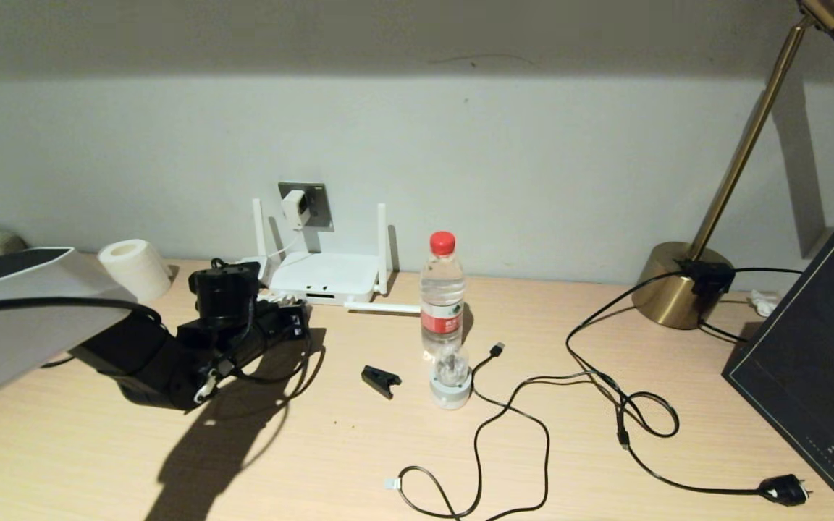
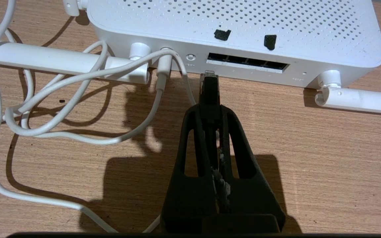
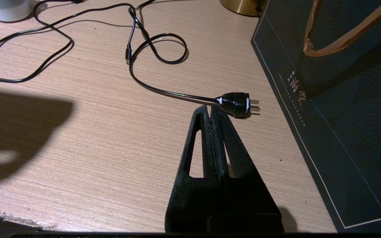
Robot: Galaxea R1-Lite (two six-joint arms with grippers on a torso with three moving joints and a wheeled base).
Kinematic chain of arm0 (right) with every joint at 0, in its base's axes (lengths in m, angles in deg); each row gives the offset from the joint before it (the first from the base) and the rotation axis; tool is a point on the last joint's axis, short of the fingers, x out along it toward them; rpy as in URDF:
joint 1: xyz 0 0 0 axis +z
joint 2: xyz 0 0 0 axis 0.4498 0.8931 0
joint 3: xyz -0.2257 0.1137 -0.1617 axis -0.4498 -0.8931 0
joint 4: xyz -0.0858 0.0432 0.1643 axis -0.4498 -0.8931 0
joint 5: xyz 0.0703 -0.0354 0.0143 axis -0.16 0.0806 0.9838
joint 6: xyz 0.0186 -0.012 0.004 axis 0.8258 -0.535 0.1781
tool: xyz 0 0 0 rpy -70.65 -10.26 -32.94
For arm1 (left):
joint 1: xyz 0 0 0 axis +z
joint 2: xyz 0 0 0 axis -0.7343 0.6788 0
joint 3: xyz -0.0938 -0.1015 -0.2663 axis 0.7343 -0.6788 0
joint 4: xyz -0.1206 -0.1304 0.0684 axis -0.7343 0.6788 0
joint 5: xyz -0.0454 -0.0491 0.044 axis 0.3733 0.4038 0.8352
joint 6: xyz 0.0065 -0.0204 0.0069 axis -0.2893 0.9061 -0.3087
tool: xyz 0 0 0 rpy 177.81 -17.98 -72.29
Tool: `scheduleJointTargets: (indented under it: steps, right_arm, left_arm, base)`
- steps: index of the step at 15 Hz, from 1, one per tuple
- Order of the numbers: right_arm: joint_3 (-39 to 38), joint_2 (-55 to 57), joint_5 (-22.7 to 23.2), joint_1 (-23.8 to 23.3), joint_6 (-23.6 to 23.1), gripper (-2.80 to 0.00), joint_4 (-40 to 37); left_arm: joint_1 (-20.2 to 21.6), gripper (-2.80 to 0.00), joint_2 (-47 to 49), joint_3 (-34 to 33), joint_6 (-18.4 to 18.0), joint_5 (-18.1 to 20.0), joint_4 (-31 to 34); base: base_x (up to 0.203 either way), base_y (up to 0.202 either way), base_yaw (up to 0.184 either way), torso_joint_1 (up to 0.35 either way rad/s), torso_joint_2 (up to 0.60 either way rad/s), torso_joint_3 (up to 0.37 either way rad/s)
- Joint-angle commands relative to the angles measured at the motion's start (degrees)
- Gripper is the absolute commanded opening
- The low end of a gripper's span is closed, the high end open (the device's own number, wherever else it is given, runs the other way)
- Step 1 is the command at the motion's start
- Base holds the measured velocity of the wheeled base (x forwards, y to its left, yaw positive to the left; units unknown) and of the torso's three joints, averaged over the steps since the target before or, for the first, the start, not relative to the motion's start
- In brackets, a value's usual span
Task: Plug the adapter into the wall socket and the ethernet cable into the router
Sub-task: Align cable and router interface
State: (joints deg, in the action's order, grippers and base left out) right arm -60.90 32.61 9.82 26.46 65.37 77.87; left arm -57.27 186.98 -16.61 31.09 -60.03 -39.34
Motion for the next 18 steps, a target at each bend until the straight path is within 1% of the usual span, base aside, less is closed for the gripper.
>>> scheduleJointTargets:
  steps: [1, 18]
  right_arm:
    - [0.0, 0.1, 0.1, 0.0, 0.0, -2.8, 0.0]
    - [0.0, 0.1, 0.1, 0.0, 0.0, -2.8, 0.0]
  left_arm:
    - [-0.1, -2.8, 0.0, 0.7, 0.0, 0.0, -0.1]
    - [-0.7, -2.8, 0.8, 1.6, 0.0, -0.1, -0.1]
  base:
    - [0.0, 0.0, 0.0, 0.0, 0.0, 0.0]
    - [0.0, 0.0, 0.0, 0.0, 0.0, 0.0]
